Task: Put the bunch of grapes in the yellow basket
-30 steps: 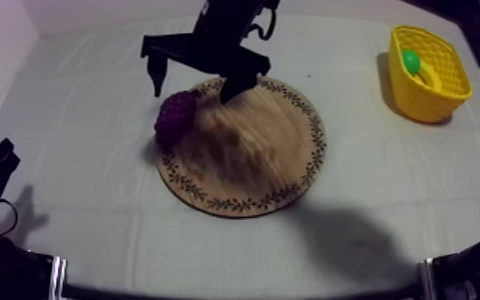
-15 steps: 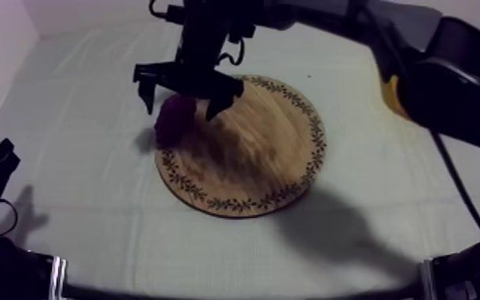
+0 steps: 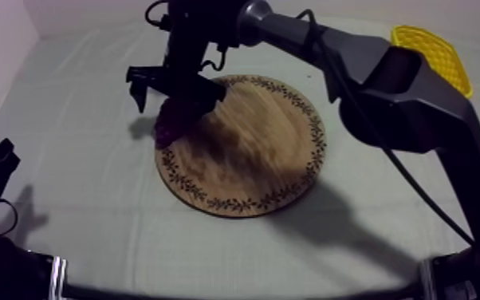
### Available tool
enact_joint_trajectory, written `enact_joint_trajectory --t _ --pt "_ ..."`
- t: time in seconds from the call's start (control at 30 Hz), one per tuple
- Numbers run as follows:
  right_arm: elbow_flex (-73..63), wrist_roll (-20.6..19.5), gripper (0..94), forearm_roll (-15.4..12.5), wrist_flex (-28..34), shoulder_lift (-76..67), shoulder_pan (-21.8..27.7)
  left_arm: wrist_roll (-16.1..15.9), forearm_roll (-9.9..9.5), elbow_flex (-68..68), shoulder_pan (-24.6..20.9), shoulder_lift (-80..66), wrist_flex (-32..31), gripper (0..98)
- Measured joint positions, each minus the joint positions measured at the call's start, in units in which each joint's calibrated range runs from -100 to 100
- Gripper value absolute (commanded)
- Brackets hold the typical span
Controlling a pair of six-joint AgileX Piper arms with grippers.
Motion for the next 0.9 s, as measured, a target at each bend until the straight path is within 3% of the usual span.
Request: enact_joint_trajectory --t 0.23,0.53,0.77,0.9 --pt "-9.9 -0.3 84.0 0.7 1.3 4.9 0.6 0.0 0.0 0.0 0.0 0.0 0.0 0.0" --pt "-9.6 -0.2 81.1 1.3 1.8 7.1 0.9 0.0 0.0 0.0 0.0 0.0 0.0 0.0" --pt "-9.7 0.3 65.1 1.7 1.8 8.2 0.3 0.0 0.0 0.0 0.0 0.0 0.0 0.0" --pt "-9.8 0.6 48.8 2.3 1.8 8.4 0.1 0.0 0.0 0.0 0.0 0.0 0.0 0.0"
